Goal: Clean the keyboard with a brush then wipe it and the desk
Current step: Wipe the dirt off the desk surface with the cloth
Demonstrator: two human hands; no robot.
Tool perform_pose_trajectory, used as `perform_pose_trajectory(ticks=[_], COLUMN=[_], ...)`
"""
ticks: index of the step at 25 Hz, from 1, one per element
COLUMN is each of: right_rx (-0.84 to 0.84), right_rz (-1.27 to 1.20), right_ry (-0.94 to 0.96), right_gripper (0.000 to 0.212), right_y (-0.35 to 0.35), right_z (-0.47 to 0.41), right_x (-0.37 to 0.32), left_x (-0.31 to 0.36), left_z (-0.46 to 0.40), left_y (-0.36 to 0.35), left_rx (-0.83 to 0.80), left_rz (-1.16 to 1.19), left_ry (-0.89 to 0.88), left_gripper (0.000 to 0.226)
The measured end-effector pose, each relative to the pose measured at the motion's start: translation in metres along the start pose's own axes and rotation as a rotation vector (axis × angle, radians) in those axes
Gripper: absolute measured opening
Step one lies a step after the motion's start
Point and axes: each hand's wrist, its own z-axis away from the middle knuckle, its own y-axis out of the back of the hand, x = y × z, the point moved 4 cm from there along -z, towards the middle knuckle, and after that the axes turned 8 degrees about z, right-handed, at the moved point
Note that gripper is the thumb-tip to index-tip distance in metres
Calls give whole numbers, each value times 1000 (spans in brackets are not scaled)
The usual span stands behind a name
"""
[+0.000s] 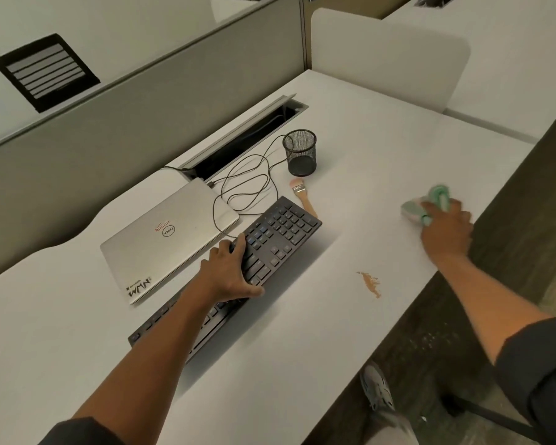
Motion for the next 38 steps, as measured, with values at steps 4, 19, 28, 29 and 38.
perform_pose_trajectory(ticks=[4,19,28,29,38], right_rx=[125,70,130,127,16], right_rz=[-58,-31,-237,-273,-291], right_ry=[256,89,-124,-82,384], right_gripper=[59,54,60,58,70], right_y=[26,1,59,59,25], right_z=[38,45,-17,-19,-4], right_x=[-47,38,83,68,-37], left_x=[2,-1,26,37,181], left_z=[3,-2,-2,-4,-38], left_y=[-20,-39,-32,-29,-24], left_rx=[-34,-3,105,165,316], left_rz=[-11,-48,71,100,598], left_ry=[5,47,45,12,-189], left_gripper=[137,143,133,126,66])
